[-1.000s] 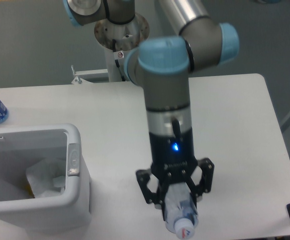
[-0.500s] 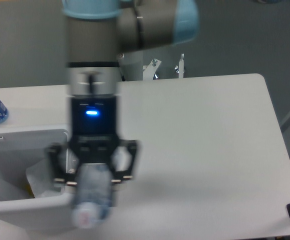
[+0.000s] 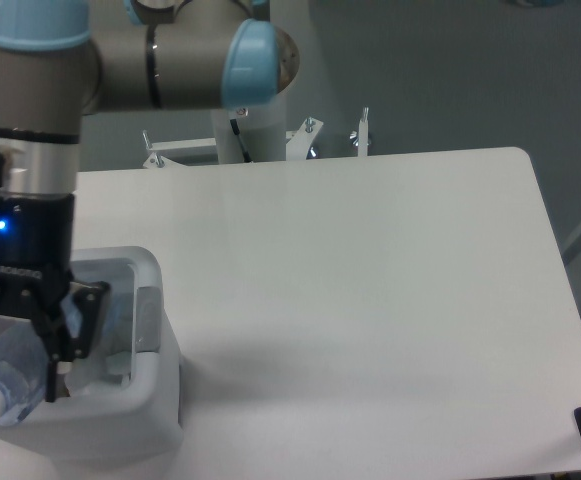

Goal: Place the trash in the trash can

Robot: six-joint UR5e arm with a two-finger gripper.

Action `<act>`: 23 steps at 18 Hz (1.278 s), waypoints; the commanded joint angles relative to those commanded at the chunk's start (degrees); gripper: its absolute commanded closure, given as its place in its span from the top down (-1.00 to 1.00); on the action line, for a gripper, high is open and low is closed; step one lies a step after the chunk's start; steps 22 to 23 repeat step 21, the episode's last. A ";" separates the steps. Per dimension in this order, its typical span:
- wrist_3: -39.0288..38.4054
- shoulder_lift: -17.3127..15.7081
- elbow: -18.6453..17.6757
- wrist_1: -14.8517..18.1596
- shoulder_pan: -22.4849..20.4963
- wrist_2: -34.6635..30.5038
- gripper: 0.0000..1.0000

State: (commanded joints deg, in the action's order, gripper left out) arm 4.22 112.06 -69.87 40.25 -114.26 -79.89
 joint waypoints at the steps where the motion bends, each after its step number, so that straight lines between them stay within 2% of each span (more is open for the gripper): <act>1: 0.09 0.00 0.17 -0.09 -0.09 -0.09 1.00; 3: 0.09 -0.44 -0.52 0.00 -0.87 -0.87 1.00; 7: 1.05 -1.49 -1.14 0.26 -7.63 -6.40 1.00; 11: 7.98 -3.16 -3.68 0.97 -15.19 -14.13 1.00; 12: 10.87 -3.51 -4.82 1.32 -15.81 -16.07 1.00; 15: 23.95 -5.97 -8.34 5.78 -18.62 -22.75 1.00; 17: 29.94 -8.60 -12.02 9.48 -21.34 -23.55 1.00; 19: 34.78 -10.63 -12.92 11.24 -23.37 -23.29 1.00; 21: 38.48 -11.95 -12.83 15.71 -24.52 -23.03 1.00; 23: 38.48 -11.95 -12.83 15.71 -24.52 -23.03 1.00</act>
